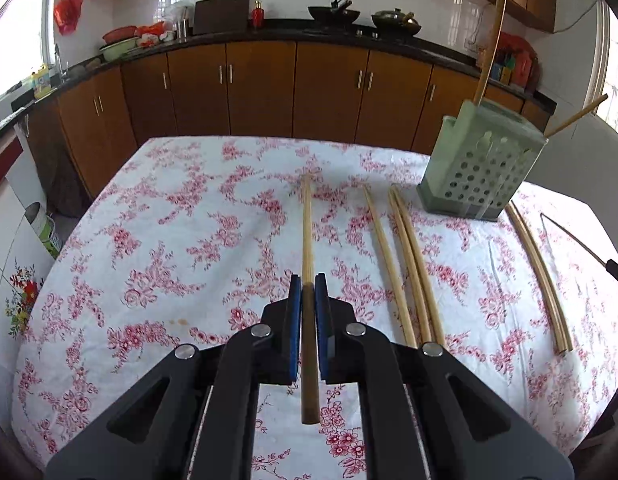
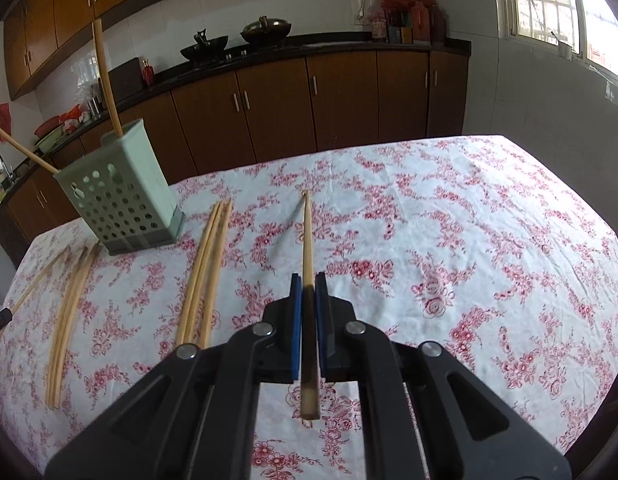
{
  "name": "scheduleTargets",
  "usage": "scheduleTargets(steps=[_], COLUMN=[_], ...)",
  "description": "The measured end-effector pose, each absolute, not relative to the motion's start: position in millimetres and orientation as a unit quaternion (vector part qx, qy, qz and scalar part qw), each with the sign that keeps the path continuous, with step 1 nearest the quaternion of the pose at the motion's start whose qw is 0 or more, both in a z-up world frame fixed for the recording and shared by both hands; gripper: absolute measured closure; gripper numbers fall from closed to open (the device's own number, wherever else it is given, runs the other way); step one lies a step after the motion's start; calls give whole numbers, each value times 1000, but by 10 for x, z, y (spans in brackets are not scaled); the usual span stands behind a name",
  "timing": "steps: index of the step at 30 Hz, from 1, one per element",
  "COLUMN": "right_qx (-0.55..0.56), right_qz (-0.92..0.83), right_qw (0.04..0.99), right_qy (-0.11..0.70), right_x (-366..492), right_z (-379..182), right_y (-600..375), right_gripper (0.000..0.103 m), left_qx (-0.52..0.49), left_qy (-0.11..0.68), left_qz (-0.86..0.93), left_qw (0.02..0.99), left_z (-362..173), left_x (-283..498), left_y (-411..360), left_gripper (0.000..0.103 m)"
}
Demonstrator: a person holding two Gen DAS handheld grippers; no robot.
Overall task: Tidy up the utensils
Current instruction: 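Lift the left gripper's chopstick into the green holder while the right gripper inserts its own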
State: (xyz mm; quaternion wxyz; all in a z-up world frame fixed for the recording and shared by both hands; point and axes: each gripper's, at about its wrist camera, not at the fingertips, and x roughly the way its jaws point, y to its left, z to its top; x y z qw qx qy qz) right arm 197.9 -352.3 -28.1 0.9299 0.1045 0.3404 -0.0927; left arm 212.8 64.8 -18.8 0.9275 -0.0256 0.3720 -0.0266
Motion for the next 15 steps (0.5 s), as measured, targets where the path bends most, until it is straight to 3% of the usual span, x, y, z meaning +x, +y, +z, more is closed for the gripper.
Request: scheduleTargets(steps=[15], right_qx=[112], right_qz=[-85], right_qw=[961], right_qy=[240], right_x=[1846], right_z=[420], right_y=[-3551], right_gripper=[95], left_qx=[-59], left_qy=[256], left_qz=[-31], left_qw=[964], left_z=[736], left_x=[2086], left_y=[728], left_gripper=[96])
